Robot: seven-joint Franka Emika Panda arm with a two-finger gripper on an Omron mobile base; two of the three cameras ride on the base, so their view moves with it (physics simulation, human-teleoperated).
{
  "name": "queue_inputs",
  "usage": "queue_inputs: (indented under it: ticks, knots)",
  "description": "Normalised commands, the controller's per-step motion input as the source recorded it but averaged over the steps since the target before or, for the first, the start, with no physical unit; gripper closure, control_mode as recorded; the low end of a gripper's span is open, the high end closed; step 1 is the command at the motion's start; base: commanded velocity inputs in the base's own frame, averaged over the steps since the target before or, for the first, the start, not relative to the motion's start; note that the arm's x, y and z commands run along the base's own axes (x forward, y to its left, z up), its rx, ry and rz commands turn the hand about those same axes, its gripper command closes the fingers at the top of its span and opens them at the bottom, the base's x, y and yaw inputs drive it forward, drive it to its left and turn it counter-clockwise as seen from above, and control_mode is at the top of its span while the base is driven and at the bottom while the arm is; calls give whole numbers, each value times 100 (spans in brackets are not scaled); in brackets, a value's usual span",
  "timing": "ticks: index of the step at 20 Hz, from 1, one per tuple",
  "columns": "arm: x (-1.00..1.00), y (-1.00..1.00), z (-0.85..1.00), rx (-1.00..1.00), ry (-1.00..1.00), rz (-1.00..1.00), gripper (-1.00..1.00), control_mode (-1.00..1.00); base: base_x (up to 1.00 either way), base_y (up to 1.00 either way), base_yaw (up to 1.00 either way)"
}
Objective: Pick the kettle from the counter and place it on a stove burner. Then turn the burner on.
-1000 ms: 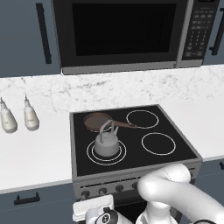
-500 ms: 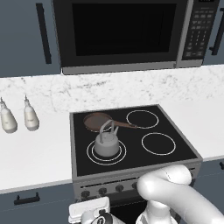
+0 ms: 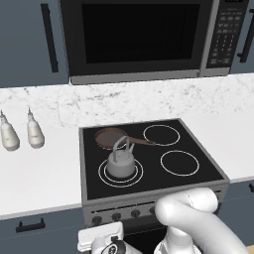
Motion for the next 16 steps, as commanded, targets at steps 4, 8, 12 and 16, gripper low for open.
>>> queue_inputs:
  ticks: [4, 8, 12, 16]
  knots:
    - [9, 3, -16, 0, 0, 0, -100, -100, 0, 0, 0]
    - [0, 10, -29, 0, 0, 0, -100, -100, 0, 0, 0]
    - [10, 21, -4, 0, 0, 0, -100, -100, 0, 0, 0]
    - [11, 8, 0, 0, 0, -2, -100, -100, 0, 0, 0]
